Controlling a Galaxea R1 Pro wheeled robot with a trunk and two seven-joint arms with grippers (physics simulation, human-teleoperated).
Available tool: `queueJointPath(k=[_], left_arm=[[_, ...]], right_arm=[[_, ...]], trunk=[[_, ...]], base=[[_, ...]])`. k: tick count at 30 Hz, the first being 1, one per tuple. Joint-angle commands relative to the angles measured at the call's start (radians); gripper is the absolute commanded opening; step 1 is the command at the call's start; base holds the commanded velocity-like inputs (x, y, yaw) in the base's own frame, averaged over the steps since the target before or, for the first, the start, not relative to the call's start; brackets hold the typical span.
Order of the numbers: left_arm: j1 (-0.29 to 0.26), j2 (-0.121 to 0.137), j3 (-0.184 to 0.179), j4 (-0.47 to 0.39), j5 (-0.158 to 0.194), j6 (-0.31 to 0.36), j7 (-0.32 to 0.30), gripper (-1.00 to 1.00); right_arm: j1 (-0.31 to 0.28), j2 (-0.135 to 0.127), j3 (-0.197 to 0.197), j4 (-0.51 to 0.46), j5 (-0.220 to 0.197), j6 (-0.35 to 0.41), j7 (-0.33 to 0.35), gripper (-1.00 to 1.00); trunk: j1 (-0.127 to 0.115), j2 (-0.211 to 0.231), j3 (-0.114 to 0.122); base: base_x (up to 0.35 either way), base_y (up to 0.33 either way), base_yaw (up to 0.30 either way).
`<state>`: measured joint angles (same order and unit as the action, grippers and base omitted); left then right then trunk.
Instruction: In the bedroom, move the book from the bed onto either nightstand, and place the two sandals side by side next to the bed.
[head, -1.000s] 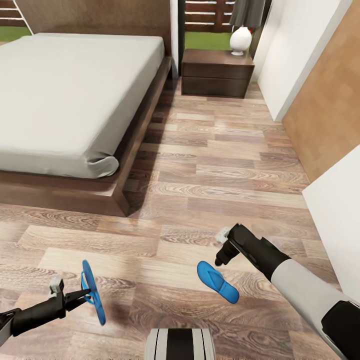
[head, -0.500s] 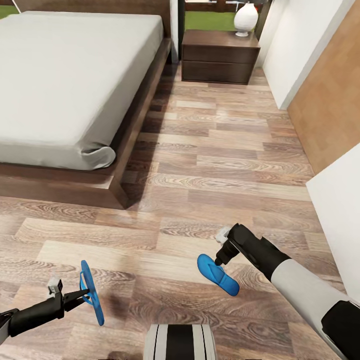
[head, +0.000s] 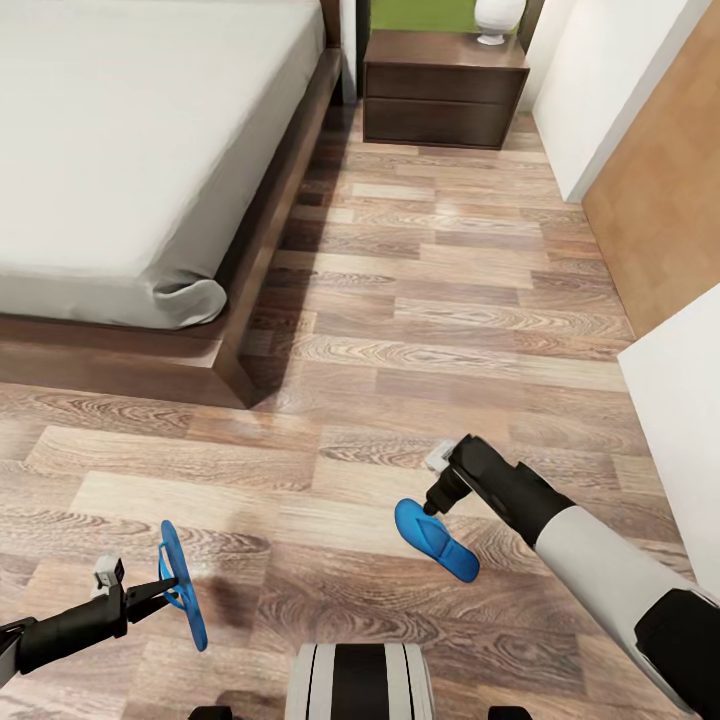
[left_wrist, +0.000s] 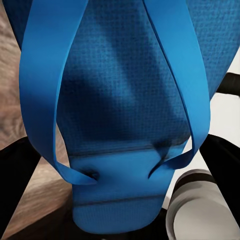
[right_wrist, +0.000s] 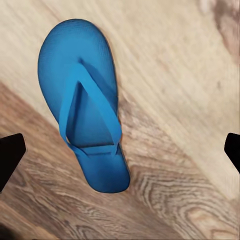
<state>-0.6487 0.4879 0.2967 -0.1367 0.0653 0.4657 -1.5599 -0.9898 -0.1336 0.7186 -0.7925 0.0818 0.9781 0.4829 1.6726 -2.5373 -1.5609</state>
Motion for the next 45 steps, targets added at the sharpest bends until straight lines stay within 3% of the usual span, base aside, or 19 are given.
queueJointPath(k=[1, 19, 32, 39, 45], left_arm=[[0.0, 0.001, -0.007, 0.0, 0.007, 0.011, -0.004, -1.0], [0.0, 0.0, -0.007, 0.004, 0.009, 0.016, -0.005, -1.0], [0.0, 0.0, -0.007, 0.005, 0.009, 0.016, -0.005, -1.0], [0.0, 0.0, -0.007, 0.005, 0.009, 0.016, -0.005, -1.0], [0.0, 0.0, -0.007, 0.005, 0.009, 0.016, -0.005, -1.0]], right_arm=[[-0.002, 0.003, 0.003, -0.002, 0.009, 0.002, 0.007, 1.0], [-0.02, 0.015, 0.004, -0.002, 0.015, 0.007, 0.008, 1.0], [-0.025, 0.043, 0.004, -0.001, 0.116, 0.008, 0.013, 1.0], [-0.026, 0.049, 0.005, 0.002, 0.124, 0.007, 0.017, 1.0], [-0.026, 0.069, 0.005, 0.028, 0.128, 0.007, 0.018, 1.0]], trunk=[[0.0, 0.0, -0.001], [0.0, 0.0, -0.001], [0.0, 0.0, -0.001], [0.0, 0.0, -0.001], [0.0, 0.0, -0.001]], base=[[0.0, 0.0, 0.0], [0.0, 0.0, 0.0], [0.0, 0.0, 0.0], [0.0, 0.0, 0.0], [0.0, 0.0, 0.0]])
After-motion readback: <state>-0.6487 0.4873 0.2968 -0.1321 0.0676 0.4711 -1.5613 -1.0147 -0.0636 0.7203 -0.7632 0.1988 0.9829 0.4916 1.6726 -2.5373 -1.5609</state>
